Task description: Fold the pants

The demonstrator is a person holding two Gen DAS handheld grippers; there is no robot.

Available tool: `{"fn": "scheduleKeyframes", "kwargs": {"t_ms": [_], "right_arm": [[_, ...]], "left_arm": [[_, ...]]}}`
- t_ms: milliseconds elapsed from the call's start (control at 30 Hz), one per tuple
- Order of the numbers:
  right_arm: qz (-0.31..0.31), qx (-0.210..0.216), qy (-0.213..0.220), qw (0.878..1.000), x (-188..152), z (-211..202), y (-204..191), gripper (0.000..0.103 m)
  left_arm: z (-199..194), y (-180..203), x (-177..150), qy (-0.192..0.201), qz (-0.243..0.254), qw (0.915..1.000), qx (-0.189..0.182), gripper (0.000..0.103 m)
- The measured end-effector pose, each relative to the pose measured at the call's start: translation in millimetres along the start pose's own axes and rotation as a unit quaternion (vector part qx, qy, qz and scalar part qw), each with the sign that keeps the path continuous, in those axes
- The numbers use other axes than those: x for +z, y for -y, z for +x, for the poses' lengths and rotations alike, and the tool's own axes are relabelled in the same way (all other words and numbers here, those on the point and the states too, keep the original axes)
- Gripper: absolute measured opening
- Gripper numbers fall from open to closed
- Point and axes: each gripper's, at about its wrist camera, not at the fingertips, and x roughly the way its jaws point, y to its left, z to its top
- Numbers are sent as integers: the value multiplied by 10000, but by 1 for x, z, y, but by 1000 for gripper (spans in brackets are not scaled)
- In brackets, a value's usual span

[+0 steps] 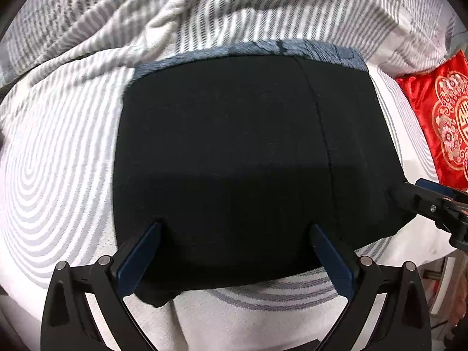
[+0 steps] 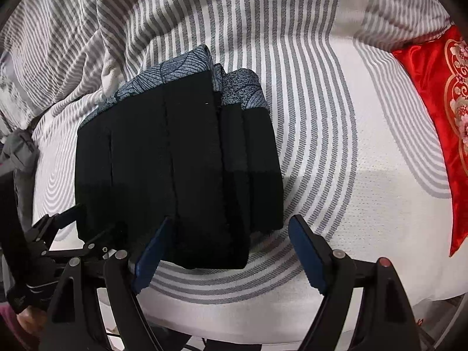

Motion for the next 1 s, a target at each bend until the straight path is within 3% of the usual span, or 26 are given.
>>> {"fn": "scheduleKeyframes", "kwargs": {"t_ms": [300,500,700,1000], "right_arm": [[-364,-105,270,9989,13,-5,-23,84],[-602,-174,-132,9979,16,30,-33,85],[-876,-120,-213,9959,11,41,-40,102],[-800,-47,-293,9964,17,47,-39,102]], "left_arm": [[-36,-54,0,515,-585,9965,313,101],[-22,-86,16,337,-965,9948,-6,101],[-5,-82,22,241,-956,9951,-34,101],[7,-87,35,149,-848,9963,-79,101]]}}
